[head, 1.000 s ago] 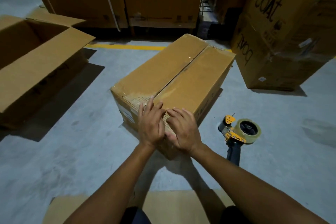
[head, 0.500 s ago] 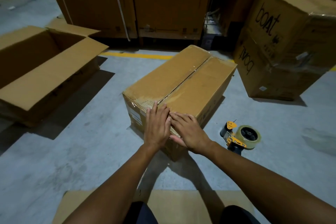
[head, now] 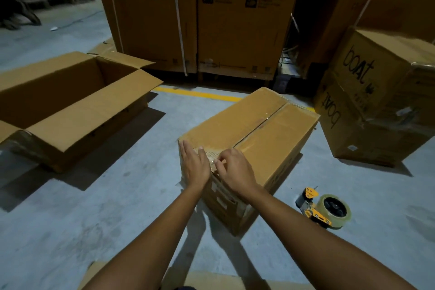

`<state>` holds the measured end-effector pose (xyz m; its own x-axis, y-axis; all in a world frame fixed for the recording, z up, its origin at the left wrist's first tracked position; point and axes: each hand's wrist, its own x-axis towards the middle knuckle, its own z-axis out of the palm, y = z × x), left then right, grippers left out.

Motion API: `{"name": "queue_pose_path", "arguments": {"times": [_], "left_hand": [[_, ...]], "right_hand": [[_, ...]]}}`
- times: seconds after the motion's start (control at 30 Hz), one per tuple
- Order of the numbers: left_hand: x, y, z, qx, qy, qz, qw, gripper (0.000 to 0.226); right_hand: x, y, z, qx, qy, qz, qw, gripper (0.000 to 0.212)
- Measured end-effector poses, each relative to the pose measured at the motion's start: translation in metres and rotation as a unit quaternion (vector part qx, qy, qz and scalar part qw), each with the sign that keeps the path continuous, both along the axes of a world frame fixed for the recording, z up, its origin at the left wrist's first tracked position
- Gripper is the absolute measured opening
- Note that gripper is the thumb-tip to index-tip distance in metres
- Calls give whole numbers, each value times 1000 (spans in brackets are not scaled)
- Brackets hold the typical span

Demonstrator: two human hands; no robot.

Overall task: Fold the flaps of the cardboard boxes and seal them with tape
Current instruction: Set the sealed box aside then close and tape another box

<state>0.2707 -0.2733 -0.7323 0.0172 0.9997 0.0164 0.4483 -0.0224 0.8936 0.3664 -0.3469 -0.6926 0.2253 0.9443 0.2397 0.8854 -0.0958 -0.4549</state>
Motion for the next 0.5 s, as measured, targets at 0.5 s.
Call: {"name": "queue_pose_path", "arguments": {"times": [0.5], "left_hand": [[9,63,-34,4,-102,26,994,69]], "right_hand": [[-26,38,-44,-91,-221,44,970,44]]}}
